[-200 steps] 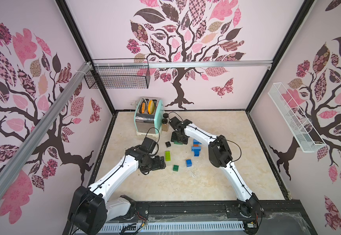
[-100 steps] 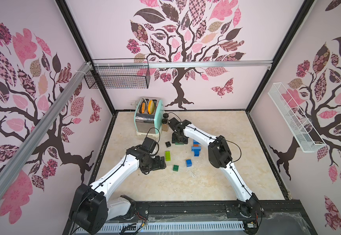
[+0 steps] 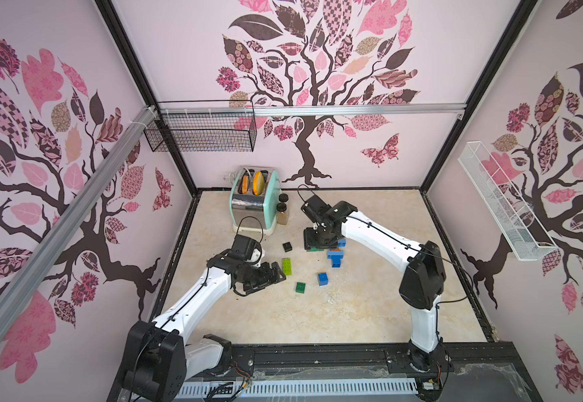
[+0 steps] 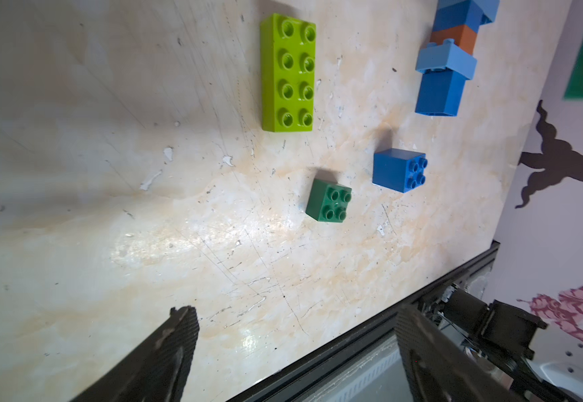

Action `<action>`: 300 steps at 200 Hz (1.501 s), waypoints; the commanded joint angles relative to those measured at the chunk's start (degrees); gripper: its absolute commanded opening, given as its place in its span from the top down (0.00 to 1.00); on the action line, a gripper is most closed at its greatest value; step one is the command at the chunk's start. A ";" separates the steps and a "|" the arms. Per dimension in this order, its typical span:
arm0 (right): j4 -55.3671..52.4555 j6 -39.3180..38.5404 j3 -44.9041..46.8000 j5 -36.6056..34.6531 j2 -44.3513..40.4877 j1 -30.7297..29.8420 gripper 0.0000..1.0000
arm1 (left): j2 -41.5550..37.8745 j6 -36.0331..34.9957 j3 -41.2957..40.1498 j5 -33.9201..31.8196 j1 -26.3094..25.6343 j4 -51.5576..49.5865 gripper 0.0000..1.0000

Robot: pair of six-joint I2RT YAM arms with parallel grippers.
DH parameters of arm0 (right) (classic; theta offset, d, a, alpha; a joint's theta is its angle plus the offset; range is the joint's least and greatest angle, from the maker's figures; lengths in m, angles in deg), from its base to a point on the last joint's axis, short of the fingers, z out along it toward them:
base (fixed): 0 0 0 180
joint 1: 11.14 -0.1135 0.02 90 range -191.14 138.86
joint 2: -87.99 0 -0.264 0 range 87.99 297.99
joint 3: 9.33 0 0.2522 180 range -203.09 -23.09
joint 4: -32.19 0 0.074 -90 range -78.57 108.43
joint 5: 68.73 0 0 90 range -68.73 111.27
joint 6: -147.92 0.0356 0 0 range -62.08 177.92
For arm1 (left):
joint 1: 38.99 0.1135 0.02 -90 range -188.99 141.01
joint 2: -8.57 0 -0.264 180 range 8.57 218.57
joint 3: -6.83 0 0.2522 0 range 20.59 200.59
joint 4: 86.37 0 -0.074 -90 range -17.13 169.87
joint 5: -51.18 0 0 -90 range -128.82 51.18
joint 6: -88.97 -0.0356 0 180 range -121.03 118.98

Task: Assemble the letter f with lego
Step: Pick up the lego brick from the center of the board, then assemble the lego brick with the lego brick.

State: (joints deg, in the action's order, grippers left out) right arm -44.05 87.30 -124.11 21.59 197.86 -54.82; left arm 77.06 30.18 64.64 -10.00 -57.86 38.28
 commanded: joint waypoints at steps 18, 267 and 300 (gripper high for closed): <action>4.04 0.38 12.52 1.56 -7.46 -0.73 0.33 | -1.80 -0.08 -1.31 11.27 0.15 6.20 0.07; 12.97 -3.27 23.75 3.86 -6.82 -0.87 0.31 | -18.76 11.53 -13.40 6.34 -2.43 17.64 0.11; 13.83 -3.29 24.23 4.43 -6.25 -0.86 0.31 | -17.72 12.07 -14.00 5.74 -2.40 18.45 0.11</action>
State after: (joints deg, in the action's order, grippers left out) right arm -31.22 84.57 -100.15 25.48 191.04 -55.58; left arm 58.99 41.48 51.46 -3.25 -60.25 55.27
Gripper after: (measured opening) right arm 0.687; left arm 0.884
